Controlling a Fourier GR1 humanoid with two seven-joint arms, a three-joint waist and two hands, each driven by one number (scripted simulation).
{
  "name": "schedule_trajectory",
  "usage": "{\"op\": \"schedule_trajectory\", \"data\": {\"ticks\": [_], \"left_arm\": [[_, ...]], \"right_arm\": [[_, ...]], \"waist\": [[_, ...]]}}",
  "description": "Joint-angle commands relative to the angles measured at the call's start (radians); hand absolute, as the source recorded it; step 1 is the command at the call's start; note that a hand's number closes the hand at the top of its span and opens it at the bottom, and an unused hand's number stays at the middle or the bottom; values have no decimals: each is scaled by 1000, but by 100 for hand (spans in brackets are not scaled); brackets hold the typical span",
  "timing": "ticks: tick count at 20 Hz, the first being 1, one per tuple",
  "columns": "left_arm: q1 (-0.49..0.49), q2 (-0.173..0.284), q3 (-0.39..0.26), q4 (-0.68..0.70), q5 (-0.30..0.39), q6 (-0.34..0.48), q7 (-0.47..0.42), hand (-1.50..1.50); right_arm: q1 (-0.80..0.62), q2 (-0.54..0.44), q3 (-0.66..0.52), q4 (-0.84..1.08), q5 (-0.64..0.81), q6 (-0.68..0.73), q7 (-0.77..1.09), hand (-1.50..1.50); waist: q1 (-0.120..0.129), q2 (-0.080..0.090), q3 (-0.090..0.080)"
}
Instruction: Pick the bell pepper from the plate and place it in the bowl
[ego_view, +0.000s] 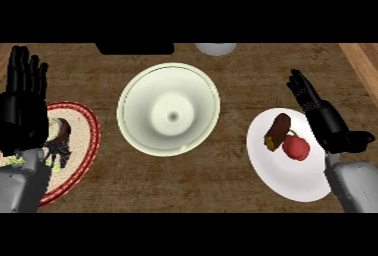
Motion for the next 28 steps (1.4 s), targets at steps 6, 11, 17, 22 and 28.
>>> {"op": "schedule_trajectory", "data": {"ticks": [6,11,17,22,28], "left_arm": [[103,85,-94,83,38,-195,147,0],[116,84,-128,100,102,-293,180,0],[90,127,-98,149,165,-411,181,0],[58,126,-92,143,149,-382,205,0],[74,126,-96,165,139,-390,188,0]], "right_arm": [[115,71,-234,13,133,-555,102,150],[182,92,-137,15,468,-875,86,-150],[243,228,34,-24,871,-1117,229,-150],[244,266,-48,-9,1147,-998,512,-150],[223,310,-72,-53,1341,-698,792,-150]], "waist": [[-81,5,13],[-30,8,11],[1,7,8],[-6,7,2],[-8,4,-2]]}}
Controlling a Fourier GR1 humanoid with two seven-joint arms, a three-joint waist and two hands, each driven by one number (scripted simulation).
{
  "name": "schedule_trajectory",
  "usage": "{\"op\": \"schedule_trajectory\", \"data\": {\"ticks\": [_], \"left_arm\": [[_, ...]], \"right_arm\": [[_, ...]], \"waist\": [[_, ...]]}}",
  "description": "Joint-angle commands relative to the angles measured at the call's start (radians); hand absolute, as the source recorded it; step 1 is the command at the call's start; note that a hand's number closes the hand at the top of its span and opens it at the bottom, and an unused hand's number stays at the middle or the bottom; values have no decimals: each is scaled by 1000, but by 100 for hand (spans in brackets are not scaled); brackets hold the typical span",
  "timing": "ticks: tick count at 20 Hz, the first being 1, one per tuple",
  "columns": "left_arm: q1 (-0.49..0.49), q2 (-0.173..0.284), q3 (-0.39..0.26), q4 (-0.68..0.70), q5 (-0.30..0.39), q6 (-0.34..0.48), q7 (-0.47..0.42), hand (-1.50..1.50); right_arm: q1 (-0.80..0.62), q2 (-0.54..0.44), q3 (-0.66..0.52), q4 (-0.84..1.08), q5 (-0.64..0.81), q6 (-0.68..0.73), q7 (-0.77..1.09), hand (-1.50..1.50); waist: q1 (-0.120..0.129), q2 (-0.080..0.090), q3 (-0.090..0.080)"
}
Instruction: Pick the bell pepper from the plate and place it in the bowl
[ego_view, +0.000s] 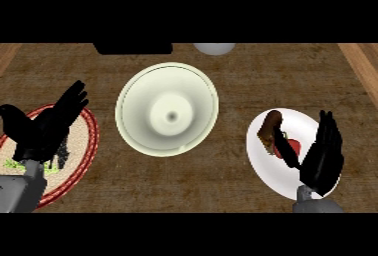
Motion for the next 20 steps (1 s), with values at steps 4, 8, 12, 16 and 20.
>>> {"op": "schedule_trajectory", "data": {"ticks": [4,8,12,16,20], "left_arm": [[-26,0,5,-2,9,-12,10,0],[-13,-25,-18,8,7,-23,1,0],[-24,-15,-10,22,1,-37,-2,0],[-34,-21,0,21,3,-36,3,0],[-26,-14,14,7,24,-60,18,0]], "right_arm": [[-95,50,1,-68,267,412,385,-150],[-250,77,82,-104,336,687,630,-150],[-411,77,104,-112,299,951,839,-150],[-442,78,117,-166,233,1109,941,-150],[-512,78,89,-58,202,1070,1009,-150]], "waist": [[9,-2,5],[31,0,9],[34,2,13],[22,0,15],[41,6,16]]}}
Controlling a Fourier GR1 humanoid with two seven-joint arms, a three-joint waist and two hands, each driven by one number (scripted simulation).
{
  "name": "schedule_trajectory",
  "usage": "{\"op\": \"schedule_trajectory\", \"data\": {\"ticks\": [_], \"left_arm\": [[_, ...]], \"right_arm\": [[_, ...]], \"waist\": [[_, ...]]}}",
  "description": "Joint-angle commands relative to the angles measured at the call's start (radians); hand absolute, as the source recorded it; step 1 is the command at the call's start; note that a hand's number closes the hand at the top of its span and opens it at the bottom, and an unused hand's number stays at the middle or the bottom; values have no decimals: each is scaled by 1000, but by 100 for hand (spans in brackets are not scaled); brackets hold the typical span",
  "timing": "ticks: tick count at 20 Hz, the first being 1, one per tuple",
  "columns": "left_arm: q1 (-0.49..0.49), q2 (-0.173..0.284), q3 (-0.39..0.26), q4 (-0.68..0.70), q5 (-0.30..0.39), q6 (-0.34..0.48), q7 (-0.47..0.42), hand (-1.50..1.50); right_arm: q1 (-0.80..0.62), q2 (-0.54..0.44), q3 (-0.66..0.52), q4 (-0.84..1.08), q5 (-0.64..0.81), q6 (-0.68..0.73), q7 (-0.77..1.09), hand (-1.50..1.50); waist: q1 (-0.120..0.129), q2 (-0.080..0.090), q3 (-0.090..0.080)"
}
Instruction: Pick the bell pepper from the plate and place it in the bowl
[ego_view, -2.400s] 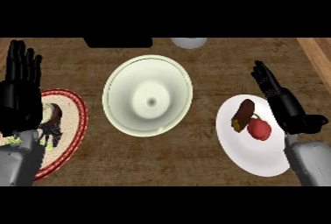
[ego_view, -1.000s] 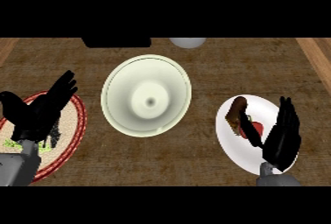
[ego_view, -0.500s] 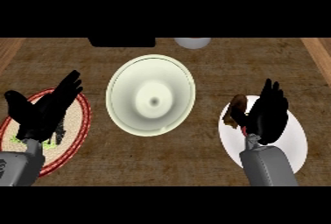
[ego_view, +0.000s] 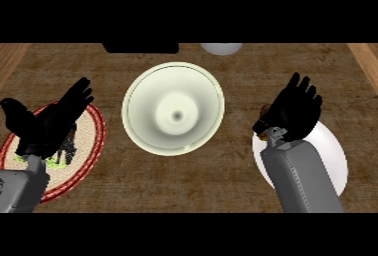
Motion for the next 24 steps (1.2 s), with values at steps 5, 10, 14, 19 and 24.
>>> {"op": "schedule_trajectory", "data": {"ticks": [5,10,14,19,24], "left_arm": [[50,10,22,18,-18,-34,-63,0],[-5,3,34,30,-18,-14,-18,0],[-30,-23,36,99,-18,-37,-54,0],[22,-21,28,-27,-36,-3,5,0],[50,-58,7,-24,-53,-6,-21,0]], "right_arm": [[-63,6,-26,35,-37,177,227,-150],[-9,6,-31,46,-36,153,238,-150],[-74,6,-14,86,-47,159,276,-150],[-6,6,-39,75,-19,127,233,-150],[-73,6,-116,86,-33,190,235,-150]], "waist": [[-2,2,1],[-16,2,2],[-11,7,1],[-3,1,2],[-4,1,2]]}}
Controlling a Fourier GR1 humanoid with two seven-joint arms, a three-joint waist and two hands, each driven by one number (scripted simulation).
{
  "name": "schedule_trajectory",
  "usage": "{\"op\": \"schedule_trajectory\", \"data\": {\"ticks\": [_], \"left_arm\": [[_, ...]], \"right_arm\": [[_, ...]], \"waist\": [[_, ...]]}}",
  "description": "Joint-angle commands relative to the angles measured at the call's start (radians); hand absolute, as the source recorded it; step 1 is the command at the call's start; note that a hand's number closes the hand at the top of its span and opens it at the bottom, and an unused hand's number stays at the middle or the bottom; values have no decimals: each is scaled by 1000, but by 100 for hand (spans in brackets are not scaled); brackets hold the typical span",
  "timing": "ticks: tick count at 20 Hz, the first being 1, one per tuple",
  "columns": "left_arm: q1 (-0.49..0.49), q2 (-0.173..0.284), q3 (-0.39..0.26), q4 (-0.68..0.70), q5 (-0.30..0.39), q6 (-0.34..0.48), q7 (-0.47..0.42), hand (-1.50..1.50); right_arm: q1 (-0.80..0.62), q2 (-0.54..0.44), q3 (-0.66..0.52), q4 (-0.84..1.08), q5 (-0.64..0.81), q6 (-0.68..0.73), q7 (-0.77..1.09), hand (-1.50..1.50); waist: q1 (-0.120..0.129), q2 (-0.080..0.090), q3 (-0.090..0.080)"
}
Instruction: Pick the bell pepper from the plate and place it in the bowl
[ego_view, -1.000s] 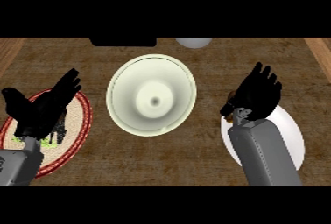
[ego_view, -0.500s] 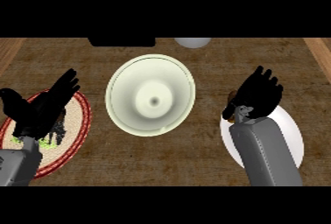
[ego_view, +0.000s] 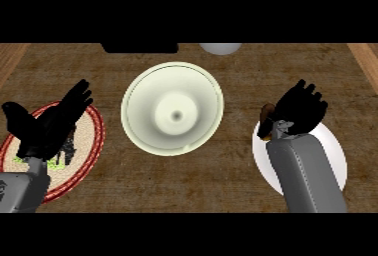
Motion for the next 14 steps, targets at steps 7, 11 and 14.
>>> {"op": "schedule_trajectory", "data": {"ticks": [7,11,14], "left_arm": [[9,-23,4,6,-26,-6,-7,0],[20,-22,27,-22,-8,-19,1,0],[-2,-5,43,25,-18,-48,-25,0]], "right_arm": [[50,8,-17,-22,-20,58,178,-150],[42,8,-112,64,0,3,101,-150],[11,-11,-136,85,-4,37,96,-150]], "waist": [[-7,-1,0],[-2,1,0],[-5,2,0]]}}
